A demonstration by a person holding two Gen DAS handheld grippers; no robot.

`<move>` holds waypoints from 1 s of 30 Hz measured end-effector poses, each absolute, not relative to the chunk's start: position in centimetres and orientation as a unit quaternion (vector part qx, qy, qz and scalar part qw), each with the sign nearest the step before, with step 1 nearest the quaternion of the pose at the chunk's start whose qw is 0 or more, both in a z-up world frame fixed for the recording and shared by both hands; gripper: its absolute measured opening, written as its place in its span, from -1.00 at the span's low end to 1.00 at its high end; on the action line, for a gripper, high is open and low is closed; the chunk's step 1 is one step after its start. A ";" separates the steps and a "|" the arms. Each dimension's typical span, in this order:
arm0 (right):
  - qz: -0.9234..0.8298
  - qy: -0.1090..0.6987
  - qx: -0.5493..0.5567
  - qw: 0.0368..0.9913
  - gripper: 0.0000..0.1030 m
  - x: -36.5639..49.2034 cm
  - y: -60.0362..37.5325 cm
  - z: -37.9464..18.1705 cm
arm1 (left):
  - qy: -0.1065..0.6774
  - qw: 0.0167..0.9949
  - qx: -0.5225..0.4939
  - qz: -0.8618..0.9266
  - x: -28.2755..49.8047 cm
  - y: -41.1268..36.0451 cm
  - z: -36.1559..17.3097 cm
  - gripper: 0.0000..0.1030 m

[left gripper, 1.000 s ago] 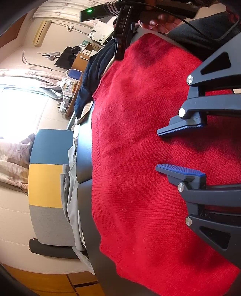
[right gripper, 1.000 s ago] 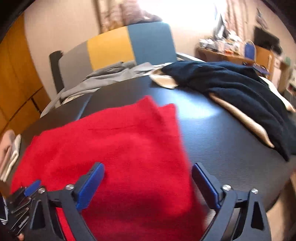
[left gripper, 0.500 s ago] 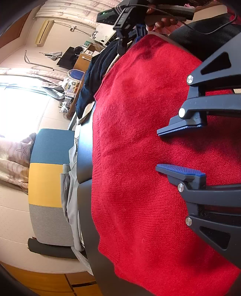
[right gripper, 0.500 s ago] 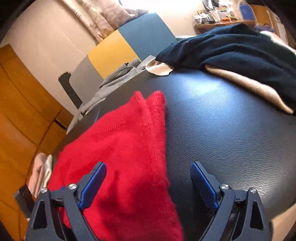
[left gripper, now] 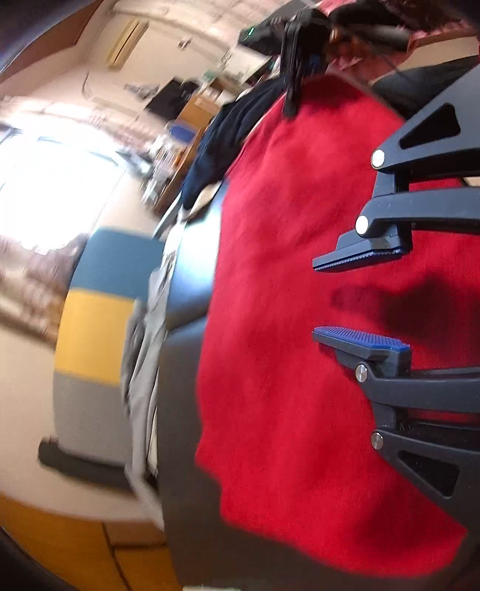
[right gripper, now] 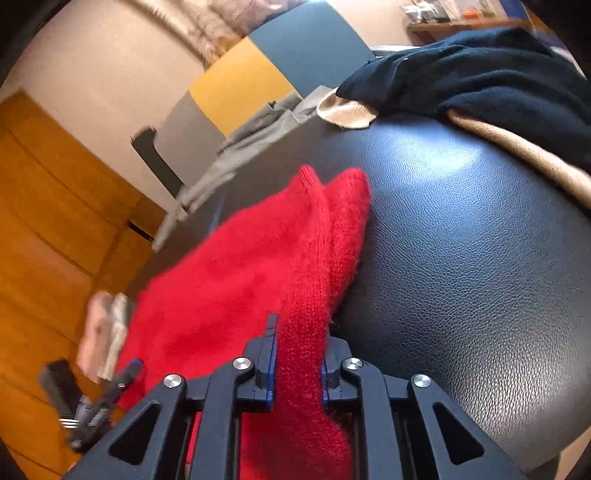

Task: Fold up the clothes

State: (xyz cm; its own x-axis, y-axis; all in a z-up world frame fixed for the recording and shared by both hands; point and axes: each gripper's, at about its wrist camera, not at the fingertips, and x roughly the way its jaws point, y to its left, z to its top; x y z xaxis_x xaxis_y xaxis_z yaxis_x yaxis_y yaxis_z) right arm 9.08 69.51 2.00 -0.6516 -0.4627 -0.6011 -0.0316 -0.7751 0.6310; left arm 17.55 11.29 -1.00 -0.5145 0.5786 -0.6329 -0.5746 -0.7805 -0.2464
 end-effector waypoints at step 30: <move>-0.826 -0.228 0.408 0.316 -0.76 3.2 39.9 15.9 | -0.109 0.337 -0.369 0.859 14.6 1.2 -5.1 -0.48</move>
State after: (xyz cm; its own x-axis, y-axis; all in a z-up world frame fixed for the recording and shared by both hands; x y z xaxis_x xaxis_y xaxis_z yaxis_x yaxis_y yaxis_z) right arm 3.16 39.89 15.86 -0.4674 -0.7082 -0.5291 0.3358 -0.6959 0.6348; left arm 14.57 1.19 -5.05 -0.5003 0.6592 -0.5613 -0.4984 -0.7494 -0.4359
